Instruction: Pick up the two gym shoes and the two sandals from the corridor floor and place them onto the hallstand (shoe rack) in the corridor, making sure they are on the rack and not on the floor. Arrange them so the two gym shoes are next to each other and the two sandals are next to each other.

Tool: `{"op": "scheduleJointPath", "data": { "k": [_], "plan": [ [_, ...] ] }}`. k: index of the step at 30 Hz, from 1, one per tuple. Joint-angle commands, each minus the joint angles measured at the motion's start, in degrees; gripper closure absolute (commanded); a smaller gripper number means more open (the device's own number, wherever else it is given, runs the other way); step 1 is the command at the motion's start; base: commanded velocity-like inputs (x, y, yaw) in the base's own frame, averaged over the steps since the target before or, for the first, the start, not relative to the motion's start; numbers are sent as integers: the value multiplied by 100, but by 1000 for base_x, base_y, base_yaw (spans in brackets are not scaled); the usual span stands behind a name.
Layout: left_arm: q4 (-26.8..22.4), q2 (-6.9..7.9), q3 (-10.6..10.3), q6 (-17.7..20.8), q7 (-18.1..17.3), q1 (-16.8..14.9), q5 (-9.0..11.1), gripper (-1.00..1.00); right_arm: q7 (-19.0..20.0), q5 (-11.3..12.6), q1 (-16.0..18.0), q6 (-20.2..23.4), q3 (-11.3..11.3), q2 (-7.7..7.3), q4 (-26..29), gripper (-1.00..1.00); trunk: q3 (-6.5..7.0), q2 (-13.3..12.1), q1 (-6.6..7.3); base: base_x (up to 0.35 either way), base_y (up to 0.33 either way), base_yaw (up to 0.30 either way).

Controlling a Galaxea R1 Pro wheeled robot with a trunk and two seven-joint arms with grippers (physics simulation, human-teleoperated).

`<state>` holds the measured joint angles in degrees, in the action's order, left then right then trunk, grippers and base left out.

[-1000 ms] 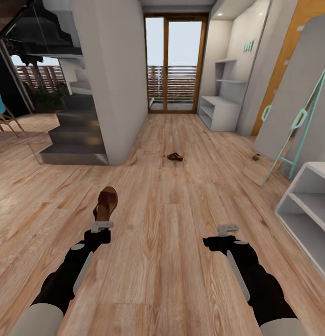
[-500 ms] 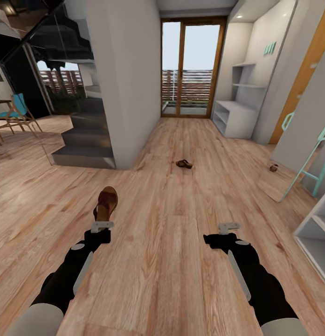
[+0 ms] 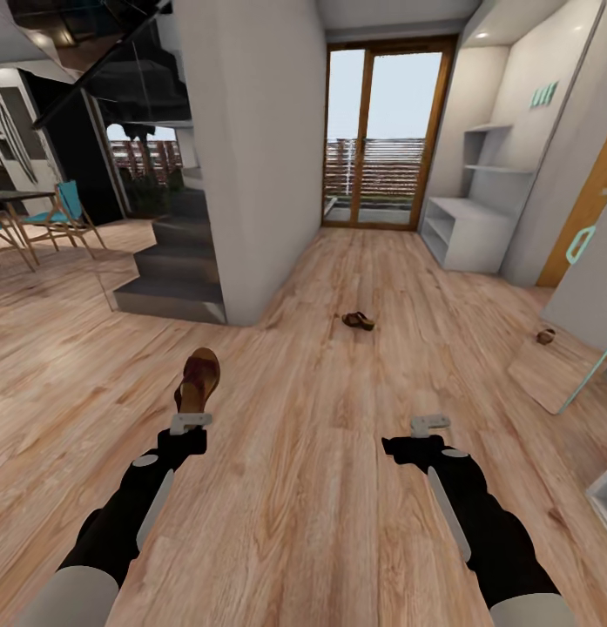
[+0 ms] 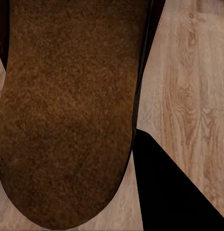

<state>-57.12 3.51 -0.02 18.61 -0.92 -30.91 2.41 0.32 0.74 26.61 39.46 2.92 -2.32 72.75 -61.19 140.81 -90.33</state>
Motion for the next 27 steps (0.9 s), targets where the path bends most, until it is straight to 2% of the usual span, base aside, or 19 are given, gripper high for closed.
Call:
{"op": "scheduleJointPath", "data": {
  "k": [1,14,20,27],
  "plan": [
    [-10,1,-1,38,-22,-3,4,100,3,6,2,27,7,-5,5,-100,3,2,-2,283,-221,178],
    [-10,1,2,52,-18,-3,5,100,-5,1,2,33,9,3,7,-100,103,2,-2,283,-221,167],
    [-10,1,2,376,-21,-3,-10,100,-20,-3,2,35,26,34,6,-100,109,2,-2,295,-188,20],
    [-10,6,7,422,-22,-3,-17,100,-40,5,2,35,65,62,8,-100,109,2,-2,299,-177,1]
  ]
}}
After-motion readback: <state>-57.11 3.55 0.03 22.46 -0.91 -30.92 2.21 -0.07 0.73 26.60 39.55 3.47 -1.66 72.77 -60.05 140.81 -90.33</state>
